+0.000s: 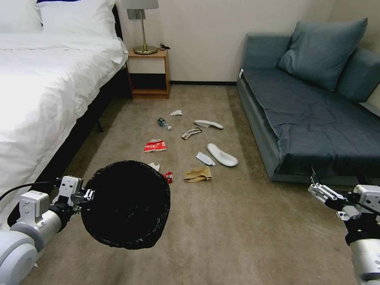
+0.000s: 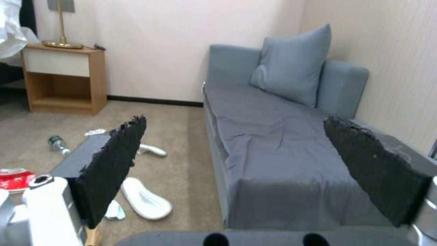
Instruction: Pick up the trash bin, then pick up the garbage on the floor and place it into the trash bin.
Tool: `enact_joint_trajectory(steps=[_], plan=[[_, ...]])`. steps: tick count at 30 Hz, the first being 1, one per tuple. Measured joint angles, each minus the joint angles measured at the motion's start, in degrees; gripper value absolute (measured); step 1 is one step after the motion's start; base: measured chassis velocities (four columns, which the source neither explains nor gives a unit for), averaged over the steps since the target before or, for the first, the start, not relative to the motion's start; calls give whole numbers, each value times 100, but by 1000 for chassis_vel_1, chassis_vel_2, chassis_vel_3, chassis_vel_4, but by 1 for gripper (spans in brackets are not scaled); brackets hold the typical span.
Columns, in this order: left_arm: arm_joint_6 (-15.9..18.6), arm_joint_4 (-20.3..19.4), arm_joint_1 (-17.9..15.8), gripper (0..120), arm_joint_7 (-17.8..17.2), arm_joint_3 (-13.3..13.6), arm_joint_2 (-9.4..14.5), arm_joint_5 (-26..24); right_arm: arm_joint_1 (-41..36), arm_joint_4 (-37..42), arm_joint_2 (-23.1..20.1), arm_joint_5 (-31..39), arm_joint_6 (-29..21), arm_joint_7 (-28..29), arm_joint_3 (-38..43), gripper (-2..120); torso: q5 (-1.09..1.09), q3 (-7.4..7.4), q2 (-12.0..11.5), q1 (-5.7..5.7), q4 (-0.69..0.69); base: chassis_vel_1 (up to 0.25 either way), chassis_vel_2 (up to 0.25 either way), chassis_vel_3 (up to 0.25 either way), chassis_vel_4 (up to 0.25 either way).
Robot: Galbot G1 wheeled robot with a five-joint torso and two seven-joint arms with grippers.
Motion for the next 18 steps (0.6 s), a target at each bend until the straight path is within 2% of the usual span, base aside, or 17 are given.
enact_joint_trajectory(steps=[18], plan=[[0,-116,98,2,6,-21,-29,-5,-15,0,4,-21,15,-16,-25,100,0,0,0,0,0,0,0,0,0]])
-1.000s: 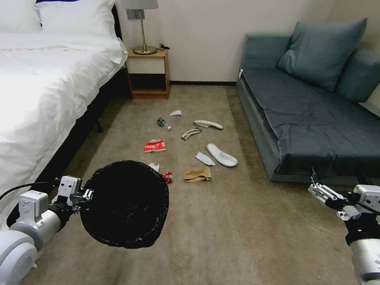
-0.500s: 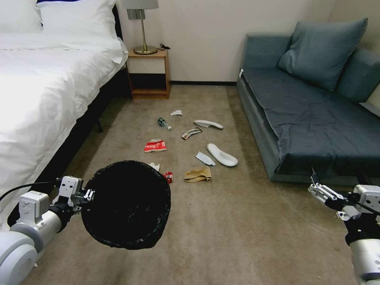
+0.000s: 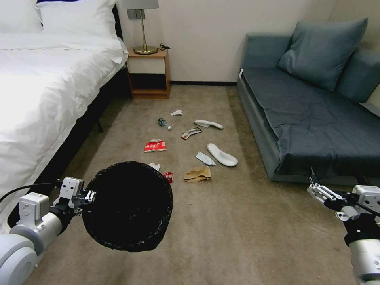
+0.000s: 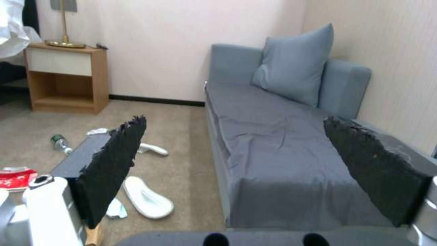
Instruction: Pick up the trash bin, then pick up the garbage on the floor and place it into the trash bin.
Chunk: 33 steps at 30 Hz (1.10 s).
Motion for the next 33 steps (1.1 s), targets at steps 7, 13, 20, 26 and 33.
enact_joint_trajectory(steps=[7,13,20,26,33], plan=[[0,-42,79,2,43,-27,-24,0,6,0,-4,-1,0,-5,-7,100,0,0,0,0,0,0,0,0,0],[0,-73,146,2,84,-65,-44,11,31,0,5,-1,9,-47,-6,100,0,0,0,0,0,0,0,0,0],[-1,-132,381,2,194,-115,-173,157,70,0,38,-32,25,-84,-9,100,0,-1,0,0,0,-24,16,17,-34],[-1,-139,431,2,234,-115,-226,249,89,0,35,-32,28,-93,-11,100,0,1,0,0,0,-133,127,136,-136],[-1,-139,421,2,230,-97,-253,241,100,0,32,-24,45,-94,-17,100,0,1,0,0,0,-164,171,152,-174]])
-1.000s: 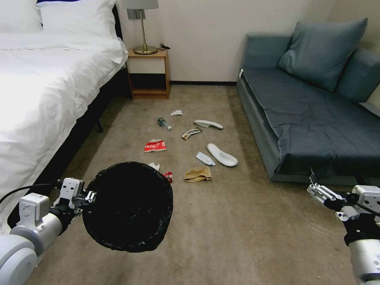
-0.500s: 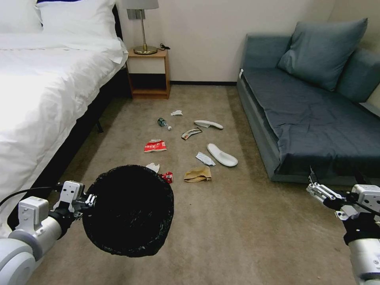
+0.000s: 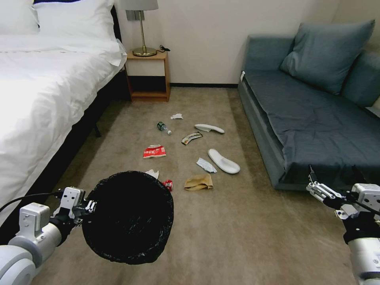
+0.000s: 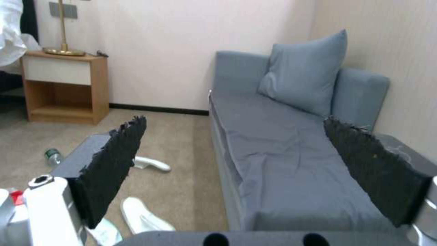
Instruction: Pick up the trash bin, then pick up the garbage on the floor and place it into the trash bin.
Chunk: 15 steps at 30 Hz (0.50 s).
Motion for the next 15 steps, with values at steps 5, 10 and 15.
enact_joint_trajectory(steps=[5,10,15], plan=[[0,0,5,2,-2,-15,-12,-2,6,0,-4,11,2,-1,0,100,1,-1,0,0,0,-133,135,148,-137],[0,7,-13,2,-4,-15,-17,-3,10,0,-5,15,4,-1,1,100,0,-1,0,-1,0,-145,126,145,-125],[0,14,-22,2,-7,10,-35,-3,13,0,0,16,8,-1,1,100,0,-1,0,0,0,-160,151,149,-162]])
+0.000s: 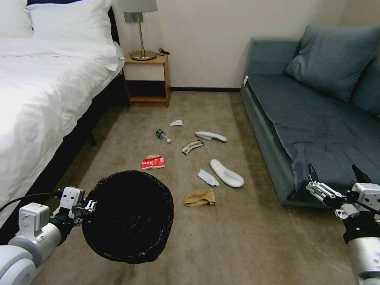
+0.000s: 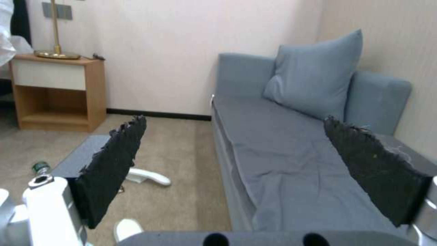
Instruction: Pick up the trash bin, then pick up the garbage on the floor and place it into the trash bin.
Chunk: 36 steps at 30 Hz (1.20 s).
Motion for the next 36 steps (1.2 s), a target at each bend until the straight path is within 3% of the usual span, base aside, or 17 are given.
enact_joint_trajectory(steps=[13,36], plan=[[-1,3,-32,2,-6,6,-2,0,15,0,-3,9,4,-1,-4,100,-1,0,0,0,0,-130,163,174,-118],[-1,-17,-115,2,-45,110,12,9,-38,0,-42,8,19,-20,-45,100,0,0,0,1,2,-55,223,222,-59]])
